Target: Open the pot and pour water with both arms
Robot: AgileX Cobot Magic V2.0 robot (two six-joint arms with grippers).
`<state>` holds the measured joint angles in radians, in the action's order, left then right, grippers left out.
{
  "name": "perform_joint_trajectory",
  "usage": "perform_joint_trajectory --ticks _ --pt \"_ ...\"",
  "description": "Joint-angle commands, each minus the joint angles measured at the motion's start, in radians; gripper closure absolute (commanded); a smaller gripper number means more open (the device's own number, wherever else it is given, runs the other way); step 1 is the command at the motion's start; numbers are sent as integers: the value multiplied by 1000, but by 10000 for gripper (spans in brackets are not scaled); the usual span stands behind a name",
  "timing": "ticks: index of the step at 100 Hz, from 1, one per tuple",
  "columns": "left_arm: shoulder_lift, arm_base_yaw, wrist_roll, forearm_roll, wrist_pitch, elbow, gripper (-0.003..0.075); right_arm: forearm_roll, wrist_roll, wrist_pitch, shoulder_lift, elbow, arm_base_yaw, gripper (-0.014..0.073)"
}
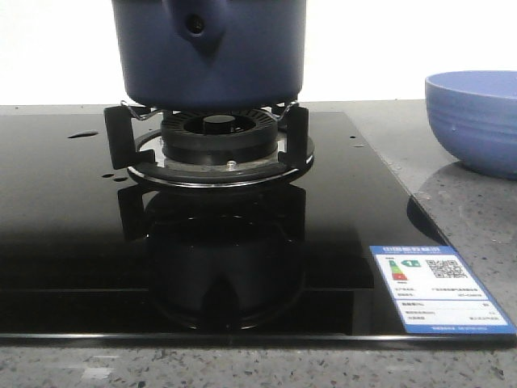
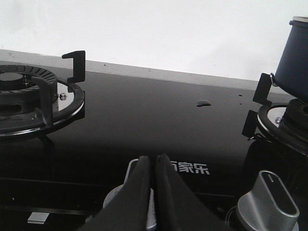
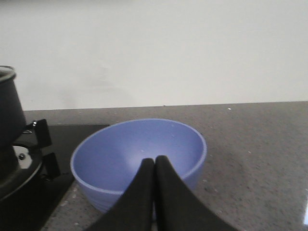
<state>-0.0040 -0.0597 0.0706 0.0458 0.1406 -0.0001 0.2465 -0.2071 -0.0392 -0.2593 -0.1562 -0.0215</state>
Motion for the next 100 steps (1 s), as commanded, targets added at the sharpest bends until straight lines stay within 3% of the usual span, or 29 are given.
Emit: perform_joint_trajectory --ticks 1,17,43,100 --pt "-26 -7 8 2 -71 34 739 -66 51 -70 56 40 49 640" --pt "-26 -7 8 2 -71 34 739 -246 263 -18 181 162 101 640" --pt "-26 -7 8 2 -71 34 739 -274 262 103 287 192 101 640" --pt "-26 -7 8 2 -71 34 739 -281 260 100 287 192 101 640"
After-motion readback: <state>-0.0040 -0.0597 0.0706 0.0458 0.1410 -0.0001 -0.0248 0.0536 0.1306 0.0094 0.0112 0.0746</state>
